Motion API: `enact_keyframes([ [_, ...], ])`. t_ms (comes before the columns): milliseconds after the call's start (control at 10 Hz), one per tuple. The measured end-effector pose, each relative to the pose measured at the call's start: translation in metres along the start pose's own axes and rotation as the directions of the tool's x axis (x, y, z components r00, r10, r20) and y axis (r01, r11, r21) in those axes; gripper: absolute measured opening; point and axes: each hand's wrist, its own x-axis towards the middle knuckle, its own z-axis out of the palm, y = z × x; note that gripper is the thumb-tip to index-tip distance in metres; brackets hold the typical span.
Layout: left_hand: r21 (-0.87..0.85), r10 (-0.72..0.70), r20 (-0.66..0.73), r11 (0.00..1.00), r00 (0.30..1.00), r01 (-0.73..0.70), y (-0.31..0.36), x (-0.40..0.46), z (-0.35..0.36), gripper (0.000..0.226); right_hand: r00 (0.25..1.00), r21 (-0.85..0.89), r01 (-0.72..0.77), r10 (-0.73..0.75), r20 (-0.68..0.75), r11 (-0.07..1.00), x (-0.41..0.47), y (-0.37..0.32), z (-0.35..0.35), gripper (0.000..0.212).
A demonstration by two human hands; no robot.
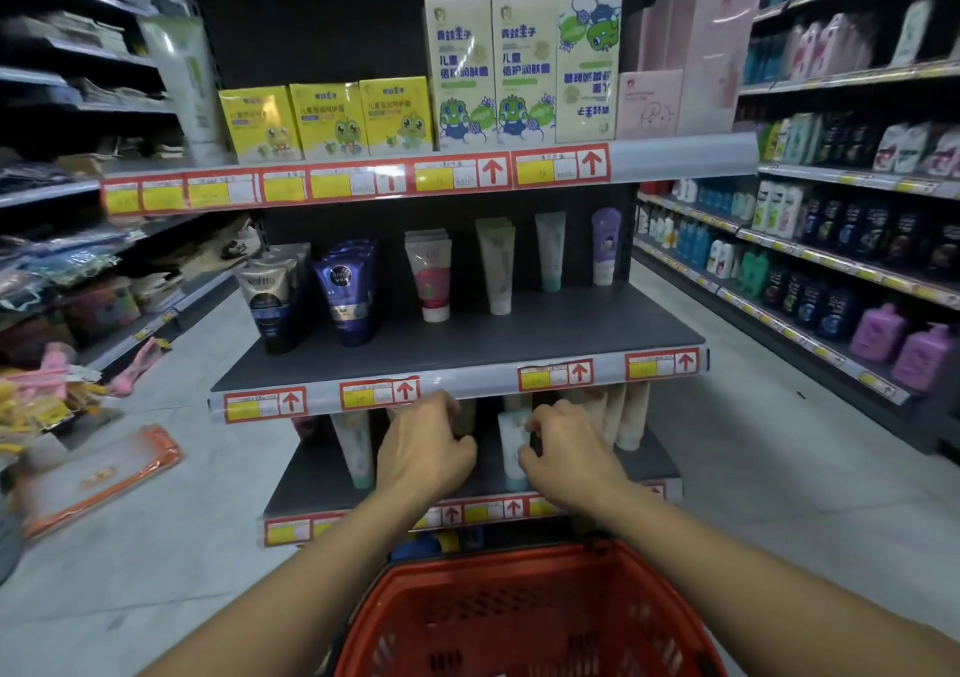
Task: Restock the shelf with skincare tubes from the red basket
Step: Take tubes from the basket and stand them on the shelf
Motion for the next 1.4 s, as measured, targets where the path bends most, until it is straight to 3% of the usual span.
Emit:
enact_keyframes([
  [400,0.025,-0.103,0.212,0.995,0.972,0.1,-0.041,-0.04,0.079,0.032,0.978,-0.038,-0.101,0.106,0.182,0.994,-0.045,0.047,0.065,0.025],
  [600,0.051,-0.177,0.341,0.984,0.923,0.17,-0.073,-0.057,0.125,0.026,0.914,-0.094,-0.185,0.207,0.35,0.978,-0.071,0.077,0.106,0.022],
  [800,0.093,-0.283,0.486,0.958,0.827,0.273,-0.11,-0.073,0.171,0.026,0.831,-0.134,-0.213,0.252,0.496,0.968,-0.091,0.109,0.148,0.021],
  [1000,0.136,-0.381,0.556,0.918,0.739,0.371,-0.146,-0.091,0.214,0.033,0.721,-0.214,-0.222,0.308,0.621,0.951,-0.114,0.132,0.207,0.033],
  [1200,0.162,-0.442,0.61,0.882,0.657,0.442,-0.176,-0.099,0.254,0.052,0.6,-0.232,-0.241,0.333,0.727,0.942,-0.14,0.149,0.253,0.027],
  [1300,0.201,-0.478,0.622,0.863,0.62,0.464,-0.191,-0.106,0.276,0.038,0.502,-0.239,-0.172,0.294,0.813,0.956,-0.159,0.157,0.28,0.038],
  [1400,0.247,-0.513,0.642,0.842,0.57,0.479,-0.204,-0.117,0.294,0.04,0.412,-0.285,-0.093,0.297,0.861,0.954,-0.173,0.165,0.303,0.04],
])
